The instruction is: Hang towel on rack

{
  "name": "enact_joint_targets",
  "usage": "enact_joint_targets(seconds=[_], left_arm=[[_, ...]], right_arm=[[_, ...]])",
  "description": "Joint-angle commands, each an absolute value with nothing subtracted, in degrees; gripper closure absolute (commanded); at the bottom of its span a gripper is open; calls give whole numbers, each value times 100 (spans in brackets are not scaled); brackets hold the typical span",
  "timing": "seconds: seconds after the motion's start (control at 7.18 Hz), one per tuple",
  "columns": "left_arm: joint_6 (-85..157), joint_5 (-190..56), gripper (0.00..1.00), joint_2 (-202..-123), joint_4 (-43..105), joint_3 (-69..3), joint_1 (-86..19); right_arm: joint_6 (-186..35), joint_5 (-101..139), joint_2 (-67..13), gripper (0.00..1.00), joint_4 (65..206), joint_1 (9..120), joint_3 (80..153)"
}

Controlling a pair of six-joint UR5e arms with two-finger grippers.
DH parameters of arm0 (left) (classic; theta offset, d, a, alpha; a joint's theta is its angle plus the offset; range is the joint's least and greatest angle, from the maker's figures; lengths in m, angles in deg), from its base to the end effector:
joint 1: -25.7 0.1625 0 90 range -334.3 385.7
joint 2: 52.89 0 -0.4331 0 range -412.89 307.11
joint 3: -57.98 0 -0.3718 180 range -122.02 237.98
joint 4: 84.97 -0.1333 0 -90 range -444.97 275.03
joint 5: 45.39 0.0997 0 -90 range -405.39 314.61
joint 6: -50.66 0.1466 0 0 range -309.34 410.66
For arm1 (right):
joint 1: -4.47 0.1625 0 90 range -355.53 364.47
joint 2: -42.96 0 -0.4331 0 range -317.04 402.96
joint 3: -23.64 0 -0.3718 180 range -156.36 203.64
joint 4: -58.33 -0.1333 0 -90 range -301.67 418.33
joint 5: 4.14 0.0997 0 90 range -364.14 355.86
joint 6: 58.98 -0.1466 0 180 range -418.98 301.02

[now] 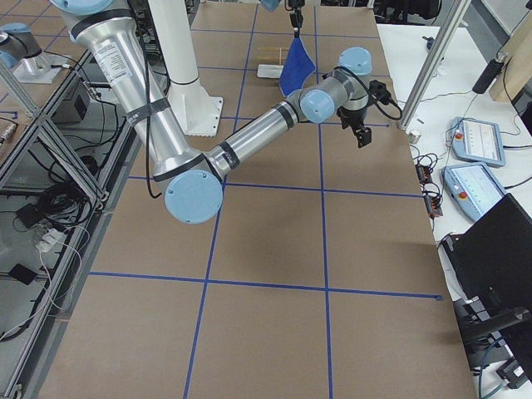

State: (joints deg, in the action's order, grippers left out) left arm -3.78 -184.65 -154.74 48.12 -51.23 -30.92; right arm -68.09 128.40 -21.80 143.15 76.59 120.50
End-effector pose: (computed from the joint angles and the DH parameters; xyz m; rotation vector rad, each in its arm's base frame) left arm 0.2712 -0.4520 0.3248 0.3576 1.3495 0.2493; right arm -0.1653 -0.6238 0.3822 0.4377 -0.8440 -0.3828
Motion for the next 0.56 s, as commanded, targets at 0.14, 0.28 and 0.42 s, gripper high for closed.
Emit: enact_joint_targets(seconds=[0.14,0.28,0.42], left_arm=[[746,-19197,100,-15117,4809,-5013,-3896],[1360,-19251,100,-14898,4809,-4934,-4012],[1784,-19391,100,-14834,4801,-4750,-4196]], right_arm=[[-5146,13086,-2787,0,14323,8522,11523],[-4933,13086,-2866,0,14332,8637,11409],[-4670,13086,-2928,0,14375,8804,11242]])
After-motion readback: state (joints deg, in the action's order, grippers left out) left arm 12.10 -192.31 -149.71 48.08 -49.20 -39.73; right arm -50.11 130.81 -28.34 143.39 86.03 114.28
